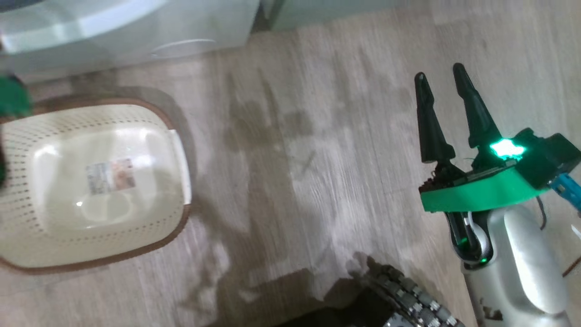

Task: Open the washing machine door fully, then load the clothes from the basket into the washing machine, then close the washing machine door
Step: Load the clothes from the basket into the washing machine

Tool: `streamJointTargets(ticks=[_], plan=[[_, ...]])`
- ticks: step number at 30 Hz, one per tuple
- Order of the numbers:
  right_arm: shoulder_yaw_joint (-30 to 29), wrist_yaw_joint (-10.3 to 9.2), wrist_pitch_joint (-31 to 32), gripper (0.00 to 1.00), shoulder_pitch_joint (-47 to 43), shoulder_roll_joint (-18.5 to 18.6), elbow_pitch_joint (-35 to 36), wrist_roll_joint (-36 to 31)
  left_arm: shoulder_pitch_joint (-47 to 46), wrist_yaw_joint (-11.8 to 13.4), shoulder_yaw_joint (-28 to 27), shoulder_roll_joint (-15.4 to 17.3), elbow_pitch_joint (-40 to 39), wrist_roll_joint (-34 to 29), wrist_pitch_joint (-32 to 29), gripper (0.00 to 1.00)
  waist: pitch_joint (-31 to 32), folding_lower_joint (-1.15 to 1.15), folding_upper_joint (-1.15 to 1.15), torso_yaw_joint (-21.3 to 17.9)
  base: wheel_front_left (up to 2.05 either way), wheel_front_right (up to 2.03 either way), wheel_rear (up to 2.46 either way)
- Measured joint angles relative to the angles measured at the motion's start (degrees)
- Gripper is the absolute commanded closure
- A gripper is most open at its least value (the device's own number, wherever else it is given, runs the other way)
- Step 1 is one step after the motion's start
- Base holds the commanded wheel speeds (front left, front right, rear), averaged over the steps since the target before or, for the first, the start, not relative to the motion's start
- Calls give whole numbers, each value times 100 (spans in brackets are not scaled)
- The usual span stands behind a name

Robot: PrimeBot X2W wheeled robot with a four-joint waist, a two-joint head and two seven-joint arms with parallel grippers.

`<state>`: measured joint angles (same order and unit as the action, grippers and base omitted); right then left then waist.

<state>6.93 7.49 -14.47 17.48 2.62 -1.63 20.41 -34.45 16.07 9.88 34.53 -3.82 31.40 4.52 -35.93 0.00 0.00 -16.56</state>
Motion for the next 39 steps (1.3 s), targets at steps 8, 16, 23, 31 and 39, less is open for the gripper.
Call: streamJointTargets(ticks=[8, 16, 23, 31, 39], plan=[[-324, 0, 0, 0, -217, 1, -123, -408, 1741, 459, 41, -641, -829, -3, 764, 0, 593, 0, 0, 450, 0, 0, 0], [-488, 0, 99, 0, -424, 1, -194, -633, 2463, 409, 144, -1150, -793, -47, 969, 0, 1175, 0, 0, 747, 0, 0, 0], [-711, 0, 404, 0, -816, 1, -162, -793, 2775, 55, 274, -1547, -470, -291, 993, 0, 1796, 0, 0, 977, 0, 0, 0], [-810, 0, 724, 0, -1299, 0, -45, -884, 3150, -187, 291, -1745, -84, -594, 993, 0, 2517, 0, 0, 1138, 0, 0, 0], [-858, 0, 966, 0, -1786, -1, 142, -934, 3495, -360, 324, -1876, 49, -770, 993, 0, 3100, 0, 0, 1212, 0, 0, 0]])
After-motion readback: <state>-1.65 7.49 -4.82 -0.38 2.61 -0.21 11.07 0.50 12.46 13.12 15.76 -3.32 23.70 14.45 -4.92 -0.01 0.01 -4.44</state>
